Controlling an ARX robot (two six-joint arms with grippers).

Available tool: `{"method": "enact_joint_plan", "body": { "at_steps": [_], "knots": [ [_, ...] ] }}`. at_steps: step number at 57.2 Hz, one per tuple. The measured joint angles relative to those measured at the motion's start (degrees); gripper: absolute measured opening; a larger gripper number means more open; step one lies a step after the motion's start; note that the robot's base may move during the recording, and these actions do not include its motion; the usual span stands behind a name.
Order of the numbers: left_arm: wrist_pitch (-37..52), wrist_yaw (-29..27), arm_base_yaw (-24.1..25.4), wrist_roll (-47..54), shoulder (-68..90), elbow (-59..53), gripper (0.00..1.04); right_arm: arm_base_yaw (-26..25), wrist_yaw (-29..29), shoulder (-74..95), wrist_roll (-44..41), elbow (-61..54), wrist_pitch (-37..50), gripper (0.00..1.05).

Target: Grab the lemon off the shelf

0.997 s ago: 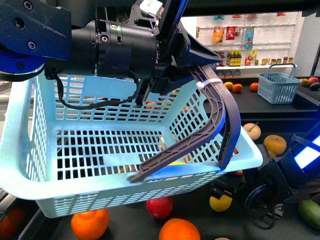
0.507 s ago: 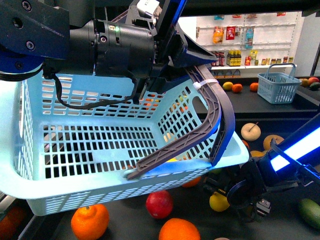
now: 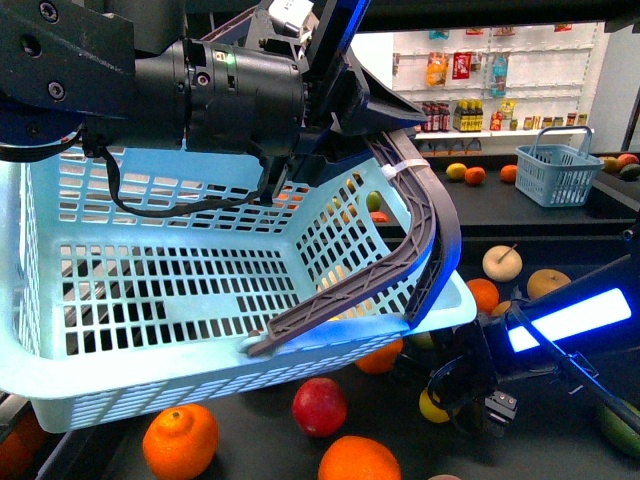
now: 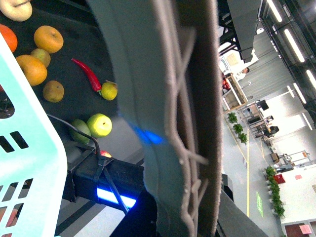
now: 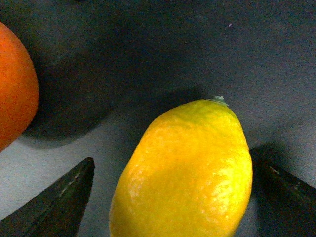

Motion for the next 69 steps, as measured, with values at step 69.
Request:
{"method": "enact_joint_plan", "body": {
  "at_steps": [69],
  "knots": [
    [0.00,1.64,-0.31,-1.73,0.00,0.00,0.10,-16.96,-9.07,-40.85,-19.47,-55.23,27.19,0.54]
  ]
}}
